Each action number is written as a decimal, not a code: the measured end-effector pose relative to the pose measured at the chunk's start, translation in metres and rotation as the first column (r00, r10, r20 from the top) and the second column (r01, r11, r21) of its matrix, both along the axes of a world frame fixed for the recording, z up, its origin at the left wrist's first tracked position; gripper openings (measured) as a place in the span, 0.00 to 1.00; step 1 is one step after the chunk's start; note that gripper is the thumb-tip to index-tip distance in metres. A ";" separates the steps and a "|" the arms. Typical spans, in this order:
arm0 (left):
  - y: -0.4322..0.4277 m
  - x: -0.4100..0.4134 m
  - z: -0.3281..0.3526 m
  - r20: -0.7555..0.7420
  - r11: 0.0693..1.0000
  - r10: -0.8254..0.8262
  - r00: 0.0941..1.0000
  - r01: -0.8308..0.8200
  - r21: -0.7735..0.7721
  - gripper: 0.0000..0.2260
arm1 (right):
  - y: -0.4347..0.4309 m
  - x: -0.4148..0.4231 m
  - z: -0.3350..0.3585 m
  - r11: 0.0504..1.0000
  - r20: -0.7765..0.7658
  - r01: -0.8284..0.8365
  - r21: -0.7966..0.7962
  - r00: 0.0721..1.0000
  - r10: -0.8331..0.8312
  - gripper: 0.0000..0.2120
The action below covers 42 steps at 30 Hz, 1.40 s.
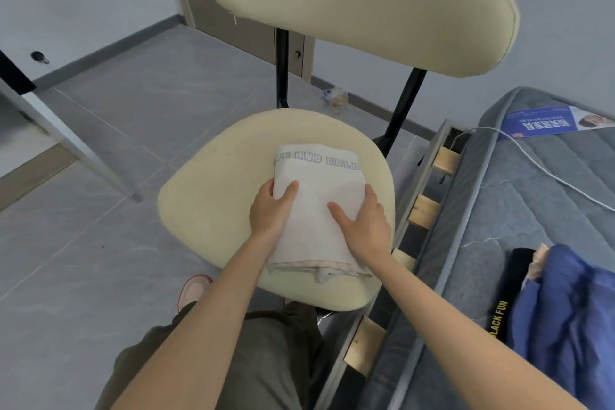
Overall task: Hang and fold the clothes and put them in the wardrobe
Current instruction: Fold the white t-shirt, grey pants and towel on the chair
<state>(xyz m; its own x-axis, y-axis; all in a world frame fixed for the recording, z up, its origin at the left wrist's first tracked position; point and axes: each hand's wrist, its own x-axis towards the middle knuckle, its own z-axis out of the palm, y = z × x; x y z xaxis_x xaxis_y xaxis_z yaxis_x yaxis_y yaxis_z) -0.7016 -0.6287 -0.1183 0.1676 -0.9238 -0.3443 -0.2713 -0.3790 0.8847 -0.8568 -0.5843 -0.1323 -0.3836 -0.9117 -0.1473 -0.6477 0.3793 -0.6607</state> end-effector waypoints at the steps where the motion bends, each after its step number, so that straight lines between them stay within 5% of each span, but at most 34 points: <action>1: -0.004 0.001 -0.002 0.000 1.000 -0.019 1.000 0.019 0.018 0.18 | -0.003 -0.002 0.002 1.000 0.028 0.003 0.011 1.000 -0.003 0.41; 5: -0.012 0.007 -0.005 -0.058 0.988 -0.147 0.987 0.150 0.045 0.27 | -0.013 -0.007 0.005 0.997 0.185 0.034 0.068 0.982 -0.046 0.41; 14: 0.022 0.000 0.019 -0.381 0.989 -0.103 0.919 0.134 0.057 0.15 | -0.001 -0.021 0.031 0.994 0.520 0.093 0.054 0.847 -0.107 0.35; 28: 0.124 -0.104 0.143 -0.481 0.927 -0.373 0.793 0.344 -0.151 0.14 | 0.137 -0.118 0.161 0.941 0.411 0.269 -0.206 0.896 -0.166 0.28; 42: 0.231 -0.240 0.133 -0.471 0.762 -0.619 0.629 0.627 -0.164 0.14 | 0.299 -0.222 0.160 0.806 0.396 0.560 -0.192 0.796 -0.458 0.27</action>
